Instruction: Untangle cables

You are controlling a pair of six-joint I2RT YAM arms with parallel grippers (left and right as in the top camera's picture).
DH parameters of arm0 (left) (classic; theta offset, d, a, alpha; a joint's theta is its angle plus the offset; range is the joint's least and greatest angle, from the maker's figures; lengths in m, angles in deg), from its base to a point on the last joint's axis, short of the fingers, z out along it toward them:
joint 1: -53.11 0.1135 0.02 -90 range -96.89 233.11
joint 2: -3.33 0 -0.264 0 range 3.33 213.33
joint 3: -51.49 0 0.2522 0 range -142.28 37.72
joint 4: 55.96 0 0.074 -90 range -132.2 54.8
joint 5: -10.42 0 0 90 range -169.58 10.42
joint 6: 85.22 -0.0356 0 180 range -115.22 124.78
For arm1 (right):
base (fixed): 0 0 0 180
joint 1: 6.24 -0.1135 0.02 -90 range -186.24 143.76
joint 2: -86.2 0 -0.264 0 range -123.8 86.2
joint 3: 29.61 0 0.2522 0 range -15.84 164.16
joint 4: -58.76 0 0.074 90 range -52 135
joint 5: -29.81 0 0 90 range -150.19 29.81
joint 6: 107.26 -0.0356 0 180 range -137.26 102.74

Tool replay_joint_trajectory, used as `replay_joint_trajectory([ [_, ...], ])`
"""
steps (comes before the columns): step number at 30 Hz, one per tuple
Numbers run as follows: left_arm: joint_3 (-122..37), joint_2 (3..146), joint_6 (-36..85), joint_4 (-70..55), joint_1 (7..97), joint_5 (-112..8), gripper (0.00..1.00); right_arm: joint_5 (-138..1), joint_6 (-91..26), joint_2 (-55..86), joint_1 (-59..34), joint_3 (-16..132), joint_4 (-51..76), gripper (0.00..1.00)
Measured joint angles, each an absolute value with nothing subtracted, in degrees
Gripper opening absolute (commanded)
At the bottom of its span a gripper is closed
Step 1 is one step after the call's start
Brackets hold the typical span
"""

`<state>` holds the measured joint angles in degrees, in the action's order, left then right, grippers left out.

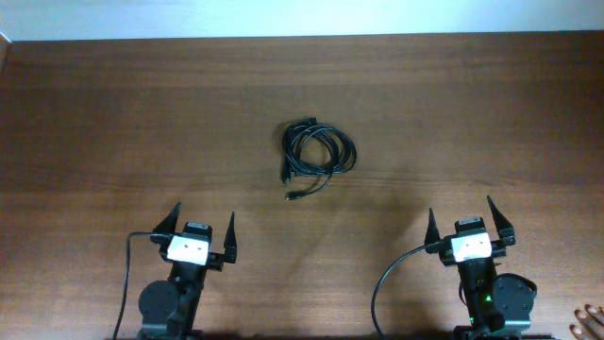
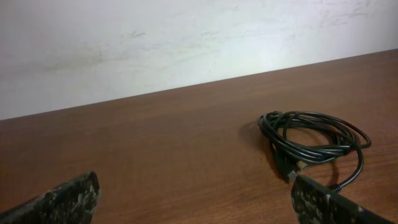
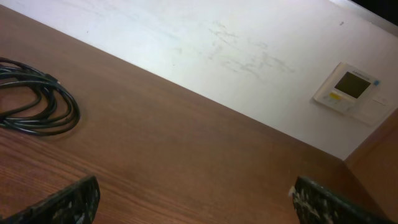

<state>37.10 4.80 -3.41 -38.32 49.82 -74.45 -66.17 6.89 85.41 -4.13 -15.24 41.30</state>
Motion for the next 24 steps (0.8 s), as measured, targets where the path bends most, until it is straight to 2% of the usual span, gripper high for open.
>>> replay_joint_trajectory([
  [4,37.1,4.8,-3.4,-38.3,49.8,-74.5,0.99,-66.5,3.7,85.4,-4.1,-15.2,41.3,0.99],
  [8,37.1,4.8,-3.4,-38.3,49.8,-74.5,0.99,-66.7,-19.9,85.4,-4.1,-15.2,41.3,0.99],
  [11,37.1,4.8,-3.4,-38.3,49.8,-75.2,0.99,-66.7,-26.4,85.4,-4.1,-15.2,41.3,0.99],
  [16,37.0,6.7,-2.9,-37.8,49.8,-75.4,0.99,-68.2,-29.1,85.4,-4.1,-15.2,41.5,0.99],
  [18,35.1,9.6,-2.7,-33.6,49.8,-75.5,0.99,-71.6,-27.8,85.2,-4.1,-15.2,41.6,0.99],
  [20,30.5,14.5,-3.0,-26.1,49.8,-75.3,0.99,-73.5,-27.3,84.0,-4.1,-14.9,40.8,0.99],
  [24,11.1,34.4,-3.4,-16.1,49.8,-75.3,0.99,-77.1,-27.0,72.0,-4.2,-9.4,36.2,0.99],
])
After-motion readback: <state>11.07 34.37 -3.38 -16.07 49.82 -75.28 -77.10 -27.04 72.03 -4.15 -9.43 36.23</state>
